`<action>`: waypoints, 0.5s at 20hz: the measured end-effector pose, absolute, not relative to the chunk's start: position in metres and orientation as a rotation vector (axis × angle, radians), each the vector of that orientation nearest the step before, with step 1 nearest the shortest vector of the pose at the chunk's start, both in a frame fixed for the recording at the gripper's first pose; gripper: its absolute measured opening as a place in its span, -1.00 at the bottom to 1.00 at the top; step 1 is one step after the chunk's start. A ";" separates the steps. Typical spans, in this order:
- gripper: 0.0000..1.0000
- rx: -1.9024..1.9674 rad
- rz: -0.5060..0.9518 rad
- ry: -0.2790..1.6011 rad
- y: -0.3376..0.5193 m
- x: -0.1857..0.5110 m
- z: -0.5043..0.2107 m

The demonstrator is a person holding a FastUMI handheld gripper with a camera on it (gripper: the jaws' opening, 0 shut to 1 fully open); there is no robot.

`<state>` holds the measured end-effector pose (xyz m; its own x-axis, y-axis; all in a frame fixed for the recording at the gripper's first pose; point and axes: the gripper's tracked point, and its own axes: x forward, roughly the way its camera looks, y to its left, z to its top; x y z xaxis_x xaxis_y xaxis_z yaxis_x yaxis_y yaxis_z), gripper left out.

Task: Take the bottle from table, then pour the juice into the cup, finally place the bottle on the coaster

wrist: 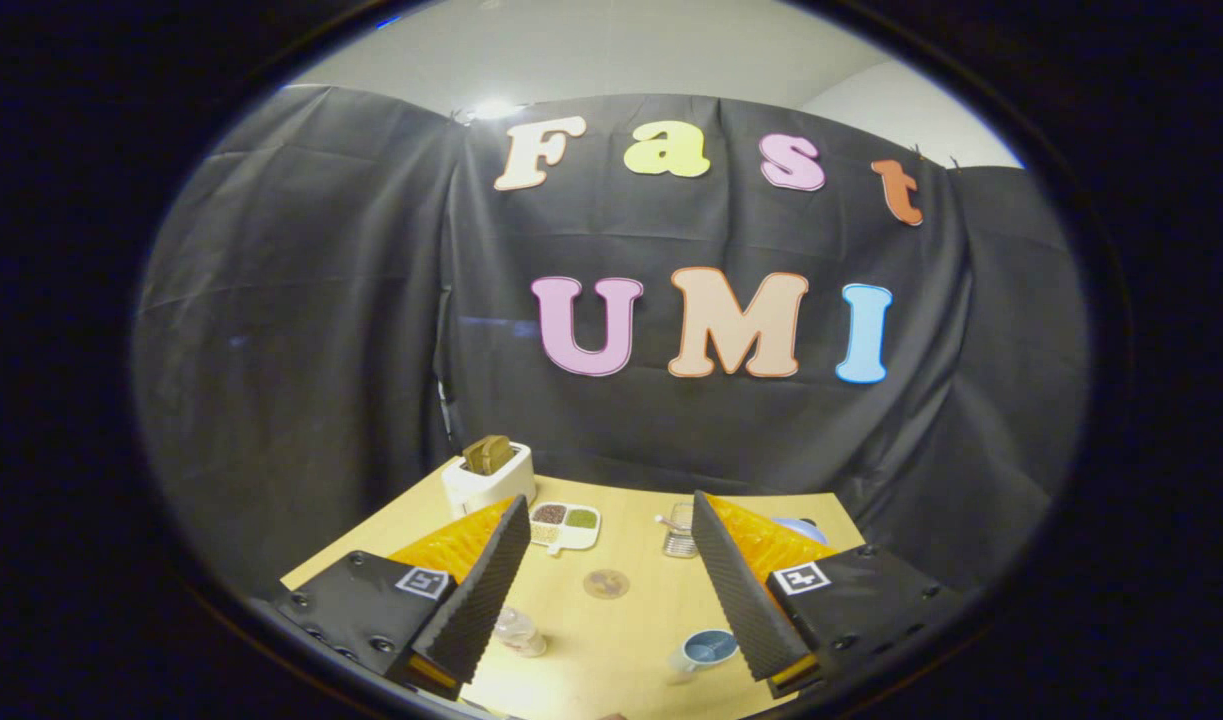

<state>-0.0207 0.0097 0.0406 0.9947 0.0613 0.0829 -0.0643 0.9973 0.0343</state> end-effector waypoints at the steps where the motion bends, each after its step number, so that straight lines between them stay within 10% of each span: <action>1: 1.00 0.033 0.060 -0.090 0.013 -0.020 0.044; 10: 1.00 -0.008 -0.007 -0.052 0.048 -0.010 -0.001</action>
<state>-0.0102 0.0476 -0.0014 0.9986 -0.0063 0.0523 0.0067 0.9999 -0.0080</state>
